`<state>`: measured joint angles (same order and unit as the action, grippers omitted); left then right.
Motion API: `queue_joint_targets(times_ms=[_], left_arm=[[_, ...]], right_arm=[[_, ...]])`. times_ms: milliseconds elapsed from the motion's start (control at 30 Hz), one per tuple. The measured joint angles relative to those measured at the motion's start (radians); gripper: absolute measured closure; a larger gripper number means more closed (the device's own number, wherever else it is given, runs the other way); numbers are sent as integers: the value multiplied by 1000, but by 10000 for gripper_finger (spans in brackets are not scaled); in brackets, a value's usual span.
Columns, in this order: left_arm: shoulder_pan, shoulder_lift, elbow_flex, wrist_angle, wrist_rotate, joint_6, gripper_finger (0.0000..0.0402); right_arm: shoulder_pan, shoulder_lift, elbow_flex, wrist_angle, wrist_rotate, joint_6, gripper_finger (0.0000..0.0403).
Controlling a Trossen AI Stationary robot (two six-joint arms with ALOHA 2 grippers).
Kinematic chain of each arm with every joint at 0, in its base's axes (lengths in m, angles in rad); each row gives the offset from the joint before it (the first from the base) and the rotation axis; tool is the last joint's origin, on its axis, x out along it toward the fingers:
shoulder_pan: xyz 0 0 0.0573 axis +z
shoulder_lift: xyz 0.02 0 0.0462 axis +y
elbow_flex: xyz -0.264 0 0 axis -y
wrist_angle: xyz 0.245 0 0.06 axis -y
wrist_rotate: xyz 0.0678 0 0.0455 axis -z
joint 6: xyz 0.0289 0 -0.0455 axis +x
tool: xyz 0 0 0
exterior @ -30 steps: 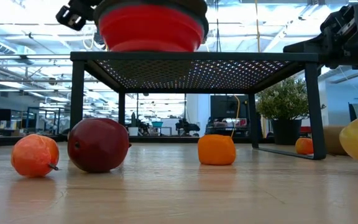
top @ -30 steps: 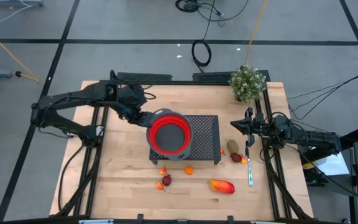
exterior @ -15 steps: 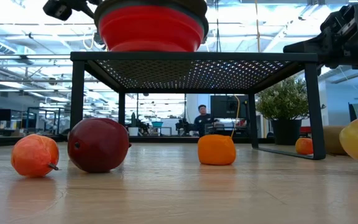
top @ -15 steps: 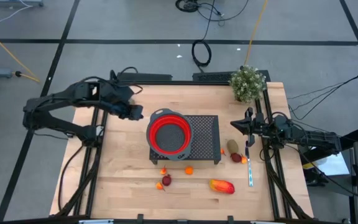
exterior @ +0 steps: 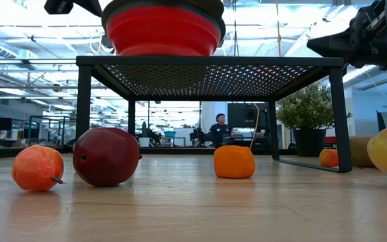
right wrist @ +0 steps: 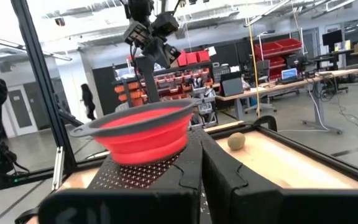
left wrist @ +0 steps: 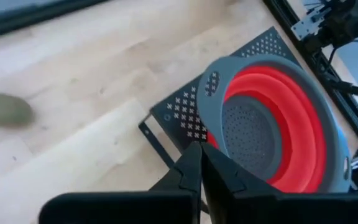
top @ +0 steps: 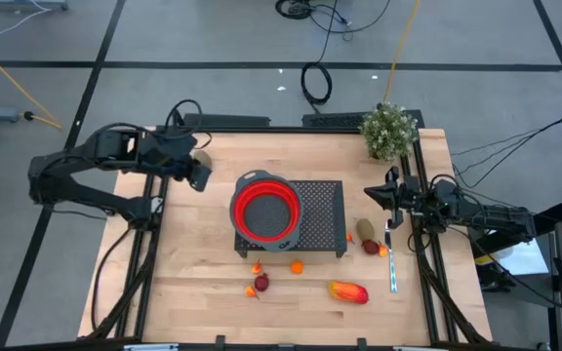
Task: Pick & Place Fruit
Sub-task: Put the mango into the red colander on the shelf
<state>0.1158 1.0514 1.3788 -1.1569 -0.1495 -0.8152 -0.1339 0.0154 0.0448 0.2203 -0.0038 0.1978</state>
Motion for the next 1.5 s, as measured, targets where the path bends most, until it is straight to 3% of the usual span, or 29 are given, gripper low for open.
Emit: queue_joint_targets(times_ms=[200, 467, 700, 967, 1267, 1500], left_arm=[[15, -28, 0, 8, -35, 85, 398], [34, -64, -26, 107, 0, 274, 400], [34, -160, -261, 343, 126, 331, 400], [32, -344, -535, 525, 150, 309, 401], [32, -552, -703, 658, 149, 350, 400], [23, -641, -789, 688, 195, 408, 401]], right_arm=[[0, 0, 0, -8, -1, 7, 403], [0, 0, 0, -11, 1, 0, 403], [0, 0, 0, -7, 2, -1, 403], [0, 0, 15, -9, 2, 4, 403], [1, 8, 110, -26, 2, 0, 403], [13, 107, 238, -174, 2, 0, 403]])
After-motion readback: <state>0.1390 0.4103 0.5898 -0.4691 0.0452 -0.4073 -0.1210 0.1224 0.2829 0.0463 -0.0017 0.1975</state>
